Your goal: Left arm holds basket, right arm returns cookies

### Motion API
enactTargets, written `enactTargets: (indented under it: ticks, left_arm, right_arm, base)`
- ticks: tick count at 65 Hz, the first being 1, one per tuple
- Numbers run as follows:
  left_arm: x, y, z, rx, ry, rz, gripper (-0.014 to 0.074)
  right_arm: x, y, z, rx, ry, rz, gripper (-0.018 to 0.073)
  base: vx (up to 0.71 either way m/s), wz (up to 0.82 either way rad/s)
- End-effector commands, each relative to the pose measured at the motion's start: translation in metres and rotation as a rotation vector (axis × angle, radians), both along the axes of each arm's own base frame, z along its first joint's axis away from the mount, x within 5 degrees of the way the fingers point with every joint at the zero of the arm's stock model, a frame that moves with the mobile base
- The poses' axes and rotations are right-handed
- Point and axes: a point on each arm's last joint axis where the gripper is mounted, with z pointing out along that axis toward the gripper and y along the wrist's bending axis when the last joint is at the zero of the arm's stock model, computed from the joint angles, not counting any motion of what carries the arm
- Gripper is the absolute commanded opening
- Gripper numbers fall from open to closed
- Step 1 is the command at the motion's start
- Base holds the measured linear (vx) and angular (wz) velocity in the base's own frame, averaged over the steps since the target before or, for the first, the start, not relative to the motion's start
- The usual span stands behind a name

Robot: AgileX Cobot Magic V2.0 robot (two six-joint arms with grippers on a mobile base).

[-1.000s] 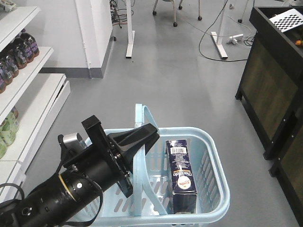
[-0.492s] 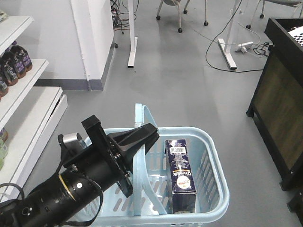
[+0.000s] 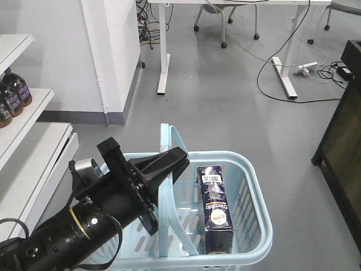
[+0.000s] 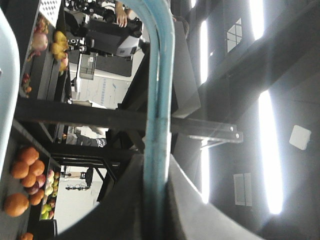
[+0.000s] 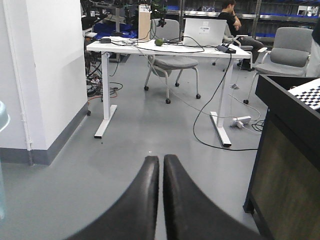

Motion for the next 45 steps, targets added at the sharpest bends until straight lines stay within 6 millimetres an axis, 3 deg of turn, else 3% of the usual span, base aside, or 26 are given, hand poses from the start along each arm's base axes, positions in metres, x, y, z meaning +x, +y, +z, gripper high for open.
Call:
enactTargets:
  ticks: [1,45]
  left_arm:
    - [-0.007,0.0052,0.0397,-0.245,-0.209,-0.011,-0.0003]
    - [-0.0068,0.0054,0.0396,-0.246,-0.208,-0.008,-0.0003]
  right_arm:
    - [0.0004,-0.0002,0.0014,-0.013,-0.064,-0.003,-0.0006]
    - [0.0004,-0.0002,0.0014,-0.013,-0.064,-0.003,-0.0006]
  base:
    - [0.41,0.04]
    - [0.35,0.06]
